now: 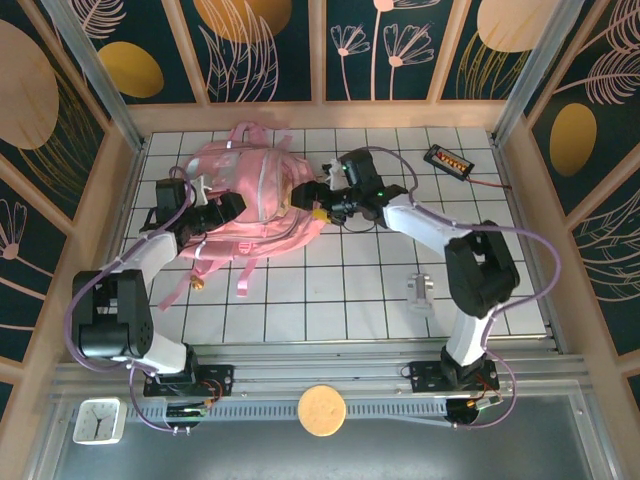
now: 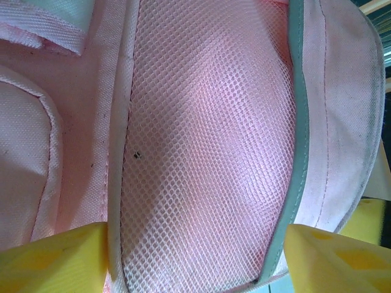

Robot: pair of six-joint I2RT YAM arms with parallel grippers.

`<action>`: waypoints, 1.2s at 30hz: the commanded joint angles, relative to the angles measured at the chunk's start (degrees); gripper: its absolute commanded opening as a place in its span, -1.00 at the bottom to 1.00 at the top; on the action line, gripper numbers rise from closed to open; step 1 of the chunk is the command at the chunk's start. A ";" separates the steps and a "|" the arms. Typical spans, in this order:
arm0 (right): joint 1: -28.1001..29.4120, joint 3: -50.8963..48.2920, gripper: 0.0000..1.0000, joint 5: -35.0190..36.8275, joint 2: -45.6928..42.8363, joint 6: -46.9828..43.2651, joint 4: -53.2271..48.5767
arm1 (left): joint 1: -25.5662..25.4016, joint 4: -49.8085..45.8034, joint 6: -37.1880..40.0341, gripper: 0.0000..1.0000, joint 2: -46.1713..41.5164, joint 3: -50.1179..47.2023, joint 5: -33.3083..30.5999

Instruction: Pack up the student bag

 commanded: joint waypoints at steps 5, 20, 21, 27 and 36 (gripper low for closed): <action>11.51 7.31 0.44 17.25 5.85 -16.81 -12.01 | -0.40 6.15 -5.23 0.47 -3.26 -4.80 2.05; 16.70 16.80 0.08 32.37 18.58 -12.39 -8.06 | -0.35 6.20 -5.07 0.44 -3.79 -6.07 2.20; 16.62 17.40 0.07 32.01 19.10 -11.98 -7.48 | -0.36 5.67 -4.69 0.44 -3.60 -5.96 2.27; 17.21 22.03 0.01 32.32 22.90 -9.60 -9.55 | -0.36 4.43 -3.31 0.43 -3.45 -5.83 2.39; 18.89 23.18 -0.36 38.37 24.18 -8.34 -9.66 | -0.36 4.72 -3.06 0.43 -2.92 -6.55 3.14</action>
